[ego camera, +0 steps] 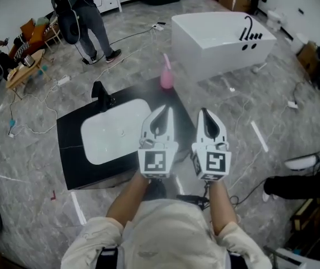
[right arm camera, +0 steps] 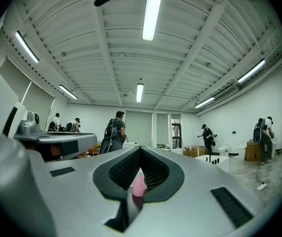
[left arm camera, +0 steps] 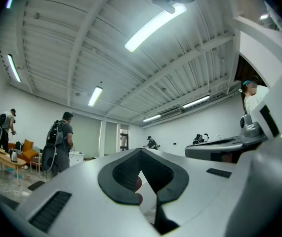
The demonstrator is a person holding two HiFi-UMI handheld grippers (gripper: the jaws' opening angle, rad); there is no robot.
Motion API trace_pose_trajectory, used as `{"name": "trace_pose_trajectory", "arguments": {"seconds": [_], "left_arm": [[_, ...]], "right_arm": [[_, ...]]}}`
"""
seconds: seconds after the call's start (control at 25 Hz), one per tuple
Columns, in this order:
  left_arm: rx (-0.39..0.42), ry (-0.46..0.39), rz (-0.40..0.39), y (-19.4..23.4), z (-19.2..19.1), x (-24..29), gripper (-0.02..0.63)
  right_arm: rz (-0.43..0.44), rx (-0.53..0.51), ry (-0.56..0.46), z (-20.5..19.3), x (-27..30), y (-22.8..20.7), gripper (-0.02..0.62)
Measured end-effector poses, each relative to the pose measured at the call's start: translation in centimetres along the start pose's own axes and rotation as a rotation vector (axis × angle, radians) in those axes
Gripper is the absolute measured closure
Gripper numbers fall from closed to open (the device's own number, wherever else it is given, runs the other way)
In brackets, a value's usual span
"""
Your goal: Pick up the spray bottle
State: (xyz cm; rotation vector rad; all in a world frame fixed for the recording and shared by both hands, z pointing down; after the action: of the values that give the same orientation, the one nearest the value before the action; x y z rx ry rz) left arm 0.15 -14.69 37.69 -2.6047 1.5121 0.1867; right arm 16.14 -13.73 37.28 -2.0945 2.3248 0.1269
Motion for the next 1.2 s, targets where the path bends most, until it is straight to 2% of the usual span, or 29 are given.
{"name": "trace_pose_trajectory", "arguments": {"seconds": [0.32, 0.52, 0.6, 0.88, 1.08, 1.2], "left_arm": [[-0.008, -0.001, 0.004, 8.2, -0.8, 5.2, 0.604], [-0.023, -0.001, 0.005, 11.9, -1.5, 7.8, 0.604], [-0.022, -0.006, 0.001, 13.0, -1.7, 8.5, 0.604], [-0.054, 0.023, 0.018, 14.7, -2.9, 9.9, 0.604], [-0.015, 0.024, 0.048, 15.0, -3.3, 11.6, 0.604], [-0.025, 0.029, 0.085, 14.9, -3.6, 12.9, 0.604]], "right_arm": [[-0.010, -0.010, 0.011, 0.0, 8.5, 3.6, 0.591], [-0.036, -0.037, 0.039, -0.1, 12.6, 5.0, 0.591], [-0.026, -0.043, 0.021, -0.3, 13.9, 5.6, 0.591], [0.002, -0.045, 0.031, -1.2, 16.5, 6.2, 0.591], [0.042, -0.051, 0.055, -2.5, 19.3, 5.6, 0.591], [0.075, -0.041, 0.062, -3.1, 21.1, 4.9, 0.591]]}}
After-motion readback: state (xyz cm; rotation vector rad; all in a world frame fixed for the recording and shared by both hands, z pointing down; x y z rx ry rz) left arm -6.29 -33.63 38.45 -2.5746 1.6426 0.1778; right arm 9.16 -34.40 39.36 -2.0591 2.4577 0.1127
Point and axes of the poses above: the fingertips, and each gripper's own axes: x forward along the fingers, y to its left, z out of its top, the point moved 9 cm from there along -x, backward along the fingers, and after that the axes turned 10 degrees about -z, right-handed, at the moved point
